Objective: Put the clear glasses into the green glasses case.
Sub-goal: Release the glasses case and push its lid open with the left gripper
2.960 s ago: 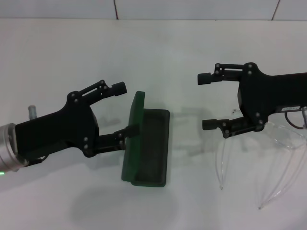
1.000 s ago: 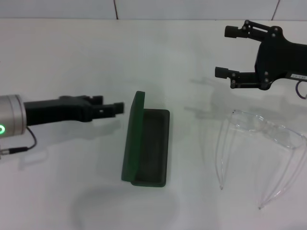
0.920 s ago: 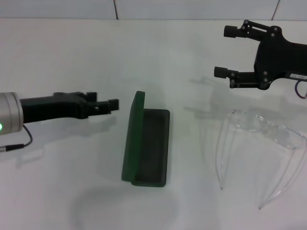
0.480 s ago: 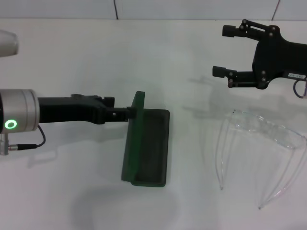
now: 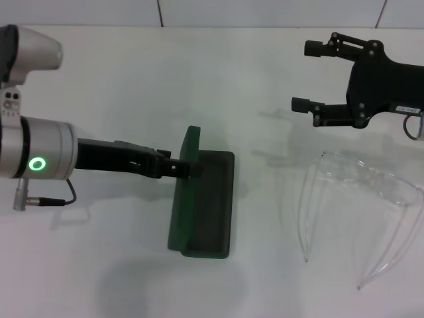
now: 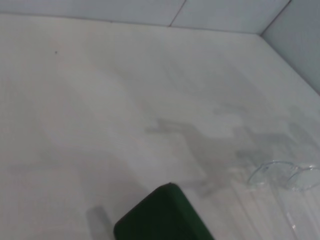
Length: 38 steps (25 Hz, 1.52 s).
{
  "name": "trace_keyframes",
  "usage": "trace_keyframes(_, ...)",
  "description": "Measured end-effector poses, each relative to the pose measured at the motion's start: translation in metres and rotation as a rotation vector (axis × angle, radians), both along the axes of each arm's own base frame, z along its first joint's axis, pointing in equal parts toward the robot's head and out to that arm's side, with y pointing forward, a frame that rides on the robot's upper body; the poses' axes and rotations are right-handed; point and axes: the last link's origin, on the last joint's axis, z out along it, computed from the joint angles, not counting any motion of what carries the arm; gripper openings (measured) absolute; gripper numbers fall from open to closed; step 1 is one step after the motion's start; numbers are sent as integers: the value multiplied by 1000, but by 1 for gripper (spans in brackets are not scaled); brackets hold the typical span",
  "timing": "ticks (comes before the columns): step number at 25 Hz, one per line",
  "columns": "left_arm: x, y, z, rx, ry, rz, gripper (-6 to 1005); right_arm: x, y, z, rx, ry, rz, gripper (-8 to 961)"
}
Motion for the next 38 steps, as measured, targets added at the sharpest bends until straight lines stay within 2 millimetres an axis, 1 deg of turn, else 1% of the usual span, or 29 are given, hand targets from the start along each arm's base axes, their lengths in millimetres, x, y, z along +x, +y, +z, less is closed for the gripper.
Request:
trace_keyframes(7, 6, 3, -13, -50, 68, 18, 847, 1, -2, -3, -13, -21, 12, 839)
trace_keyframes(12, 10, 5, -14, -54, 65, 25, 846, 1, -2, -4, -15, -29, 14, 839)
trace_keyframes(23, 14, 11, -19, -65, 123, 53, 766, -1, -2, -6, -13, -43, 30, 838)
trace_keyframes(28, 14, 13, -16, -61, 123, 62, 730, -1, -2, -7, -8, -45, 37, 838)
trace_keyframes(33, 13, 14, -15, -64, 130, 63, 646, -2, -2, -6, -4, -44, 40, 838)
trace_keyframes(38, 11, 15, -13, -77, 143, 65, 528, -3, -1, -5, 0, -45, 47, 838)
